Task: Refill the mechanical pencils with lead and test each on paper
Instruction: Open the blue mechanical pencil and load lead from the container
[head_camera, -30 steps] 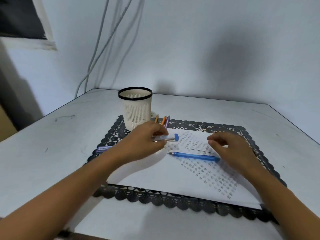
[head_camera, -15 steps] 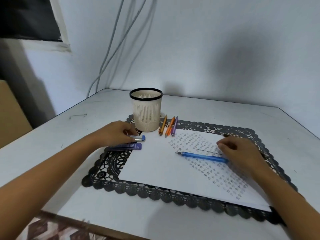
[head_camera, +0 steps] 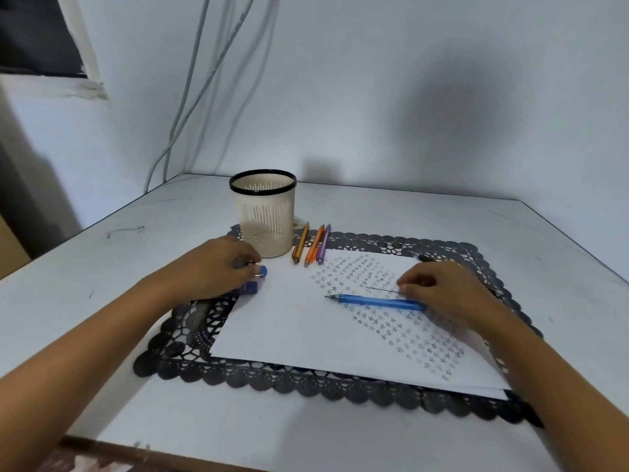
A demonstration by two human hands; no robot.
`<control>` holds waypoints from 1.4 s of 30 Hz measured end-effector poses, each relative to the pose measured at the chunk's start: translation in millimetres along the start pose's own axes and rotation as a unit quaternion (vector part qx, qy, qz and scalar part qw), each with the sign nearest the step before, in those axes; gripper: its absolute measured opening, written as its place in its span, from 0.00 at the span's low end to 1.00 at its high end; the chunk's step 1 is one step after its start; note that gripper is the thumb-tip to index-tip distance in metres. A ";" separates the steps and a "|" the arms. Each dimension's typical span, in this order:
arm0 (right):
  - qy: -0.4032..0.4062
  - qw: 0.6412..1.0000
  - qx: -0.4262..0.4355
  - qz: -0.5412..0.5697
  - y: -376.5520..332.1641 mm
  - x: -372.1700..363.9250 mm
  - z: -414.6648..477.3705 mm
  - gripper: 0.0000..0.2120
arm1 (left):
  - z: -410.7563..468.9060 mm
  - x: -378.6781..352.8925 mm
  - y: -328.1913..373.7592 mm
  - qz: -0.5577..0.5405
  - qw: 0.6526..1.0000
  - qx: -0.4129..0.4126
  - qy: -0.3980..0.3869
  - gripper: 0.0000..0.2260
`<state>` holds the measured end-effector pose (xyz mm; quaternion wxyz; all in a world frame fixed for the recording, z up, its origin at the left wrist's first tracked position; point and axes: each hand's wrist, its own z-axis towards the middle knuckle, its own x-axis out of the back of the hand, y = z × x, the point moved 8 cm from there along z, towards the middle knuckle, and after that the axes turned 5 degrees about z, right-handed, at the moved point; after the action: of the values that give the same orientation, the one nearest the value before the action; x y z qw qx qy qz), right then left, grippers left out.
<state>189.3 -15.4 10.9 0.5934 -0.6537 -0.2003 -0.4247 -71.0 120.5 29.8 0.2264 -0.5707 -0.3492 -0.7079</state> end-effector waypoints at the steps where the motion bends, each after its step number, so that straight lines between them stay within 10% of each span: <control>1: -0.012 1.000 0.000 -0.006 -1.2 -0.7 1.7 0.05 | -3.0 0.4 13.3 -0.008 1.000 -0.016 0.007 0.11; 20: -0.110 0.991 -0.019 -0.079 -3.9 -12.0 11.9 0.08 | 6.9 -56.1 152.7 -0.054 0.976 -0.204 0.048 0.10; 31: 0.037 0.918 -0.088 0.386 23.2 27.1 -4.6 0.09 | 8.9 -46.2 123.0 -0.269 0.959 -0.067 0.054 0.06; 42: 0.104 0.848 -0.057 0.516 12.8 25.9 -12.8 0.05 | 9.4 -45.3 115.8 -0.327 0.944 -0.036 0.041 0.06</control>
<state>209.5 -36.5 22.8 0.7061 -0.6477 0.2531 -0.1337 29.5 48.4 14.3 -0.0240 -0.4037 -0.4814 -0.7776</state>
